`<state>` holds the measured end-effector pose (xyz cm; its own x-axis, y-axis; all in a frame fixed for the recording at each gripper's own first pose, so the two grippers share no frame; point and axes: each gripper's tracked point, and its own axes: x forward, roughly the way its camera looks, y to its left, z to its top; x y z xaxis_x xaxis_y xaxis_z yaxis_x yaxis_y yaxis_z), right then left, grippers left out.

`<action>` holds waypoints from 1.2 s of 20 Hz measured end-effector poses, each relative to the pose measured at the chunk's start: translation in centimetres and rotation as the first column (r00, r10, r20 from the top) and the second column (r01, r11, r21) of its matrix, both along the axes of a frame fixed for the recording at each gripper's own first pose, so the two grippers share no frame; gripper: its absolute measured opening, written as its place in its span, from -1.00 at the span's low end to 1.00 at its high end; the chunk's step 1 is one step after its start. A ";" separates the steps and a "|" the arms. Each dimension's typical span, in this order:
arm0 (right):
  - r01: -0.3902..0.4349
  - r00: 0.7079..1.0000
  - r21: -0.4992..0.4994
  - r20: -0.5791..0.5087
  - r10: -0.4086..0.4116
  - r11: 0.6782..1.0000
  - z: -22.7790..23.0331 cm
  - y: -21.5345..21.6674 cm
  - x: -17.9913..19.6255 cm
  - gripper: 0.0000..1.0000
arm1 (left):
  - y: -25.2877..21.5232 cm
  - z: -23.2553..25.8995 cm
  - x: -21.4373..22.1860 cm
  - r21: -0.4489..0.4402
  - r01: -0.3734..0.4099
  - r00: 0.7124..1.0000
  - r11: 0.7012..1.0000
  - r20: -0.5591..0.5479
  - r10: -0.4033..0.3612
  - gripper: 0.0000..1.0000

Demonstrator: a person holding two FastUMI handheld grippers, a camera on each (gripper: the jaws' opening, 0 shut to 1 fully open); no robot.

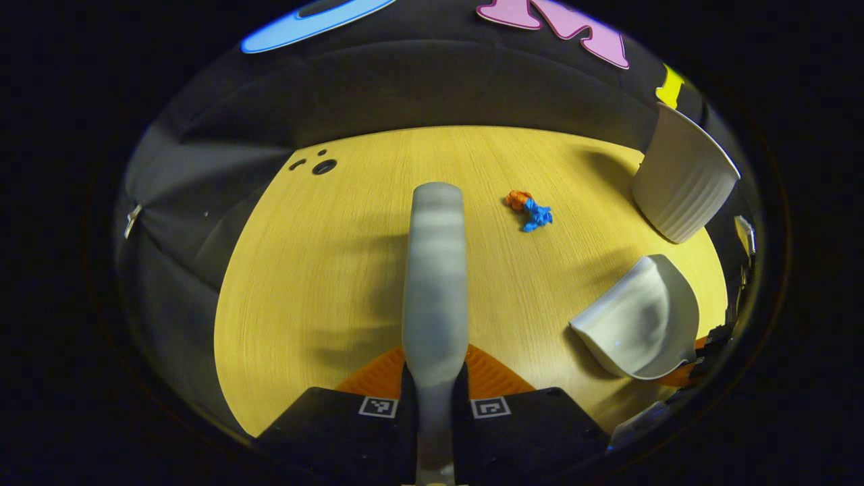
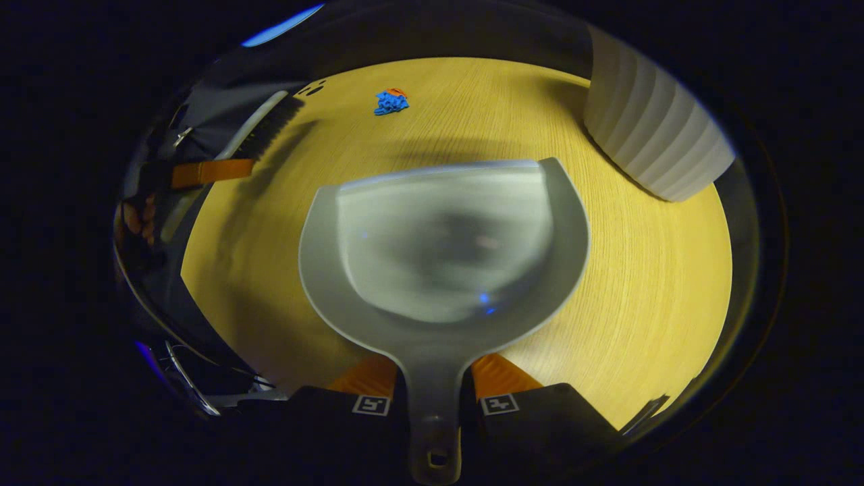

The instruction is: Pick up the small broom and dustpan from the desktop, sweep the trash into the dustpan with the broom, and then empty the trash into the garbage bin.

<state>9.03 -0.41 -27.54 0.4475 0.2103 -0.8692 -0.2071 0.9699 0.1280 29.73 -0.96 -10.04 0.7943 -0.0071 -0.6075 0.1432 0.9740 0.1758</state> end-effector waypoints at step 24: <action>-0.228 0.973 -0.066 0.002 0.229 0.971 0.3 -3.5 2.3 -0.33 | -15.0 -3.8 4.8 0.116 0.605 0.779 0.788 -0.293 -0.555 -0.54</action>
